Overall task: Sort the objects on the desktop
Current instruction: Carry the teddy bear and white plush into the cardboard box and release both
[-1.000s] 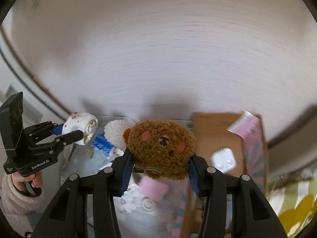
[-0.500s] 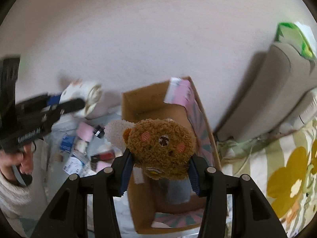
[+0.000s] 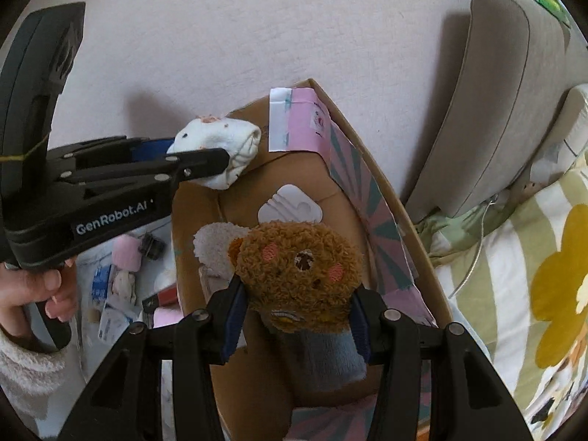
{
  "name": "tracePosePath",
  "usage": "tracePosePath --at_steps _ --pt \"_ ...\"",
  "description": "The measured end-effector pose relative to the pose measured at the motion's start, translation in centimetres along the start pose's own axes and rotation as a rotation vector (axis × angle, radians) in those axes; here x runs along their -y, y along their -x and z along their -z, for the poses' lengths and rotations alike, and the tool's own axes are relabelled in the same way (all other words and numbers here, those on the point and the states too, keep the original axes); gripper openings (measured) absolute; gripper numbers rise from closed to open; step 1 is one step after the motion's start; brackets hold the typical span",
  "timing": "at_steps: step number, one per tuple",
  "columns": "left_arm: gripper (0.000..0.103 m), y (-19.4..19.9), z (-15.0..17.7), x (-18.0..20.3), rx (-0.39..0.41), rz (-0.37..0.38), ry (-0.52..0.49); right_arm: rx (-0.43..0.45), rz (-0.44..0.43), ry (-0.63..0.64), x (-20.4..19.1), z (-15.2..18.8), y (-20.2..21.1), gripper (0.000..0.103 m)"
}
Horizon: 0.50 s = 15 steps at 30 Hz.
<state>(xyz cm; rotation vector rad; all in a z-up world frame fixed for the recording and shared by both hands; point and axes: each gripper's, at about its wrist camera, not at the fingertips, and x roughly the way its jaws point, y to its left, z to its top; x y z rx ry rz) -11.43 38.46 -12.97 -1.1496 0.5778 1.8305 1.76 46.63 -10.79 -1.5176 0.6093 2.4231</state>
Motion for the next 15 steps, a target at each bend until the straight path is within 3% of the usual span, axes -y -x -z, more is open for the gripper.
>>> tracePosePath --at_steps 7,12,13,14,15 --pt "0.028 -1.3 0.4 0.0 -0.028 -0.016 -0.005 -0.026 0.017 0.006 -0.3 -1.0 -1.1 0.047" --pt "0.031 -2.1 0.5 -0.2 -0.046 -0.029 0.020 -0.065 0.047 0.024 -0.6 -1.2 -1.8 0.057" --pt "0.036 -2.2 0.5 -0.2 -0.049 -0.040 0.022 -0.071 0.044 0.025 -0.6 -1.2 -1.9 0.061" --pt "0.063 -2.3 0.5 -0.1 -0.051 -0.045 0.020 -0.074 0.042 0.022 -0.6 -1.1 -1.9 0.072" --pt "0.083 -2.3 0.5 0.0 -0.050 -0.052 0.018 -0.070 0.042 0.023 -0.6 -1.1 -1.8 0.087"
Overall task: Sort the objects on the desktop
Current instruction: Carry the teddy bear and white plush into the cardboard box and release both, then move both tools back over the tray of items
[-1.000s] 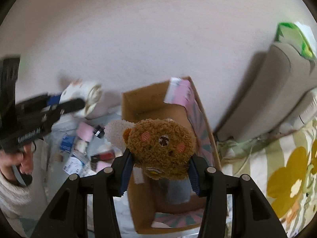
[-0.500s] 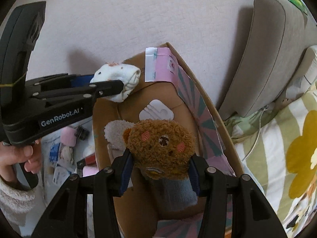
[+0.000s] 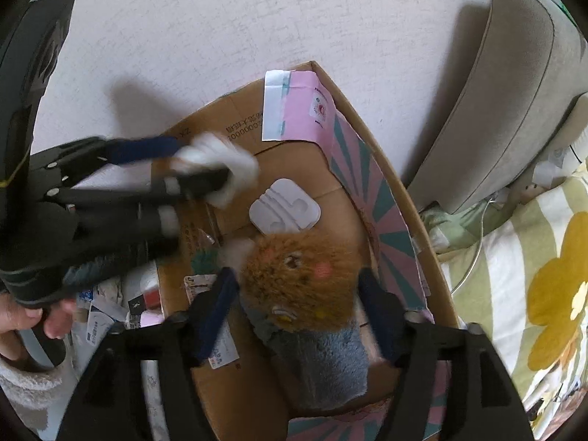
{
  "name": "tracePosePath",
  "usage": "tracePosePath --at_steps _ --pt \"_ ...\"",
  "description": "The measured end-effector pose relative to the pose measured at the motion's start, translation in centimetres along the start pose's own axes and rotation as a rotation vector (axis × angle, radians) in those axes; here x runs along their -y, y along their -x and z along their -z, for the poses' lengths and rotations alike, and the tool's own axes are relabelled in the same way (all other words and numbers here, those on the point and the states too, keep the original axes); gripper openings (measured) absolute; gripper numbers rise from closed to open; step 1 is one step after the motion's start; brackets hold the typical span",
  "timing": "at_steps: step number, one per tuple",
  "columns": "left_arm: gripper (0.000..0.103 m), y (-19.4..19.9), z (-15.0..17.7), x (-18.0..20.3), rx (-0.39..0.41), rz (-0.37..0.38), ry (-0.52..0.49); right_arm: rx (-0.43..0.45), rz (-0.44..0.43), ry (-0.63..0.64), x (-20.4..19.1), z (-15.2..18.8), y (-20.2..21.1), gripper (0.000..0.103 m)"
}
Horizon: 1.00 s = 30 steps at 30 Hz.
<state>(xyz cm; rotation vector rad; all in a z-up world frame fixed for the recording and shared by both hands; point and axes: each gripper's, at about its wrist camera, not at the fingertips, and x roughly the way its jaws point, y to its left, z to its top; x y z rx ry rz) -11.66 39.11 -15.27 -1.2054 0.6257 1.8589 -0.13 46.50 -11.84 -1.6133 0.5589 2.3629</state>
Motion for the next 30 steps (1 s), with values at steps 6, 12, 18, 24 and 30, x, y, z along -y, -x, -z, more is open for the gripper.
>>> tracePosePath --at_steps 6,12,18,24,30 --pt "0.103 1.2 0.7 0.0 0.052 -0.051 -0.001 0.055 0.046 0.043 -0.5 0.6 1.0 0.092" --pt "0.103 4.5 1.9 -0.9 0.087 -0.027 0.038 0.069 0.033 0.044 -1.4 1.1 2.6 0.092" --pt "0.103 9.2 5.1 -2.9 0.123 -0.031 0.131 0.107 0.026 0.123 -4.1 1.5 5.4 0.092" --pt "0.103 13.5 8.4 -5.1 0.184 -0.036 0.210 0.128 0.053 0.215 -7.5 2.0 7.7 0.092" --pt "0.103 16.8 12.7 -8.0 0.222 -0.042 0.310 0.181 0.031 0.285 -10.4 2.7 8.9 0.092"
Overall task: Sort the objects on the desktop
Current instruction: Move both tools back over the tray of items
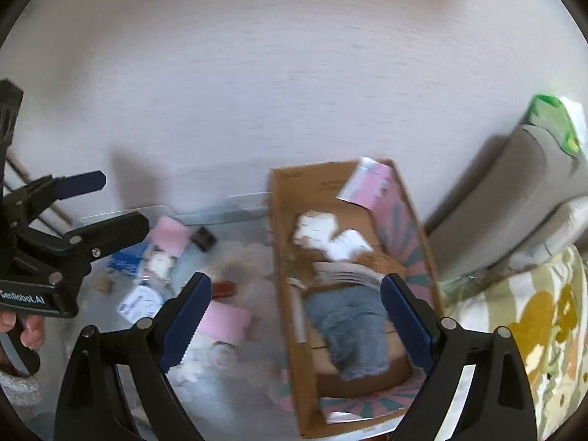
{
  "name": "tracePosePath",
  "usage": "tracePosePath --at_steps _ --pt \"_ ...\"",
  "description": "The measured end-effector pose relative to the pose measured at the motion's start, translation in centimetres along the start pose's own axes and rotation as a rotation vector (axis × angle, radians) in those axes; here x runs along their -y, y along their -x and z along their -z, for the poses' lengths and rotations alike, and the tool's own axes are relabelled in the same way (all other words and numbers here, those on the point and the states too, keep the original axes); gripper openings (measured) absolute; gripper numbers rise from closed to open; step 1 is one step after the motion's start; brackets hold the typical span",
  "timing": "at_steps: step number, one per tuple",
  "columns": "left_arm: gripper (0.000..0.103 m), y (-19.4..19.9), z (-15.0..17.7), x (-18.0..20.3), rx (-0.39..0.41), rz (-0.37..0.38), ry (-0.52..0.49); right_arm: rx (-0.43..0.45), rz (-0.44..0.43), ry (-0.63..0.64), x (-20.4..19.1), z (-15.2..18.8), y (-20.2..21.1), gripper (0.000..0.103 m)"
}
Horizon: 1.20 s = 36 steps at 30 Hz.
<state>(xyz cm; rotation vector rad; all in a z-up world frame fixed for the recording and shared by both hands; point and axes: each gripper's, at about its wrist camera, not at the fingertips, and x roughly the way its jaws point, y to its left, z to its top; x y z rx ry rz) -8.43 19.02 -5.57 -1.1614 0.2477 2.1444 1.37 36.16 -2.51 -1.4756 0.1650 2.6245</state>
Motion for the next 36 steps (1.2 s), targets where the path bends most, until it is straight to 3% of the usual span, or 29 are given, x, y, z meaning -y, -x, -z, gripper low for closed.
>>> tracePosePath --at_steps 7,14,21,28,36 --pt "0.103 3.3 3.1 -5.1 0.039 -0.059 0.121 0.002 -0.080 0.047 -3.3 -0.1 -0.6 0.092" --pt "0.103 7.1 7.1 -9.1 0.088 -0.178 0.186 0.033 -0.129 0.108 -6.6 0.2 -0.7 0.092" --pt "0.102 9.3 11.4 -13.1 0.129 -0.216 0.304 0.043 -0.167 0.126 -8.2 1.4 -1.1 0.092" --pt "0.102 9.1 15.0 -14.3 0.146 -0.228 0.339 0.054 -0.186 0.110 -8.2 3.0 -1.7 0.092" --pt "0.101 5.4 18.7 -15.4 0.104 -0.216 0.362 -0.006 -0.170 0.128 -9.3 6.3 -5.5 0.092"
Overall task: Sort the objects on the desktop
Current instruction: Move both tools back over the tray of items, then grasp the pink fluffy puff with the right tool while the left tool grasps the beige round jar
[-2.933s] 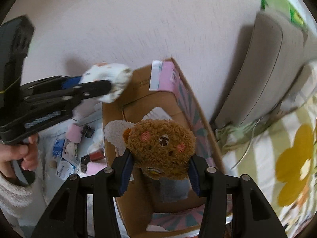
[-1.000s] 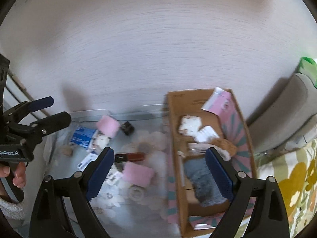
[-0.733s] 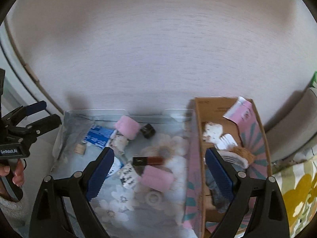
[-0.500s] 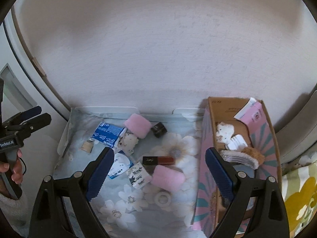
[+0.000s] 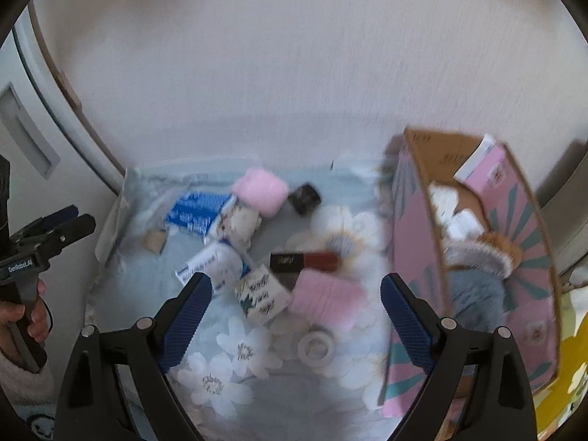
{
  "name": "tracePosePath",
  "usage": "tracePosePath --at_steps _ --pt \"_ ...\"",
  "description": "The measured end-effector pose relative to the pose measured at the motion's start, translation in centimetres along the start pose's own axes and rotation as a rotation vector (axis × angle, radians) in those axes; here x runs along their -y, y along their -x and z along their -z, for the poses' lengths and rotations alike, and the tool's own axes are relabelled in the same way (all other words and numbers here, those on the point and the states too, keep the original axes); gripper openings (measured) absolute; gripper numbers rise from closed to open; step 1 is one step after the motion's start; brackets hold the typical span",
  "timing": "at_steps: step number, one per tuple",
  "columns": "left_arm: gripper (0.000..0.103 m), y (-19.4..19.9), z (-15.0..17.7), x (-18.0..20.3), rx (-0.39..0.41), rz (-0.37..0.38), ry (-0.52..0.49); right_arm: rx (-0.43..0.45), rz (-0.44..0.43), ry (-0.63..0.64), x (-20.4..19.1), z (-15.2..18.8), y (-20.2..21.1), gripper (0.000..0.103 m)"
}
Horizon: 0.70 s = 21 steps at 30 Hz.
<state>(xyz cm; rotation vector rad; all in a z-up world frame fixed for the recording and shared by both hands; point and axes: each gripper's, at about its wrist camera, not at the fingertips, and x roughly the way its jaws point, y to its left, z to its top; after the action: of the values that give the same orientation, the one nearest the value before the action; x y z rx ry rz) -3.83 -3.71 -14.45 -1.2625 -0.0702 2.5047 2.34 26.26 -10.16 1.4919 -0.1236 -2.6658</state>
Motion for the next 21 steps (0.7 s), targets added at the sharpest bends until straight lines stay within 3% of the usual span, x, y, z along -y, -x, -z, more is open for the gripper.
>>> tracePosePath --at_steps 8,13,17,21 --pt "0.101 -3.2 3.6 -1.9 -0.011 -0.035 0.008 -0.064 -0.001 0.004 -0.3 3.6 -3.9 0.092" --pt "0.100 -5.6 4.7 -3.2 -0.024 -0.049 0.051 -0.063 0.067 -0.019 0.7 5.4 -5.8 0.092" --pt "0.092 -7.7 5.0 -2.1 -0.036 -0.073 0.002 -0.035 0.140 -0.067 1.5 6.0 -6.6 0.092" --pt "0.090 -9.5 5.2 -1.5 -0.047 -0.083 -0.023 -0.036 0.175 -0.079 1.7 5.9 -7.6 0.092"
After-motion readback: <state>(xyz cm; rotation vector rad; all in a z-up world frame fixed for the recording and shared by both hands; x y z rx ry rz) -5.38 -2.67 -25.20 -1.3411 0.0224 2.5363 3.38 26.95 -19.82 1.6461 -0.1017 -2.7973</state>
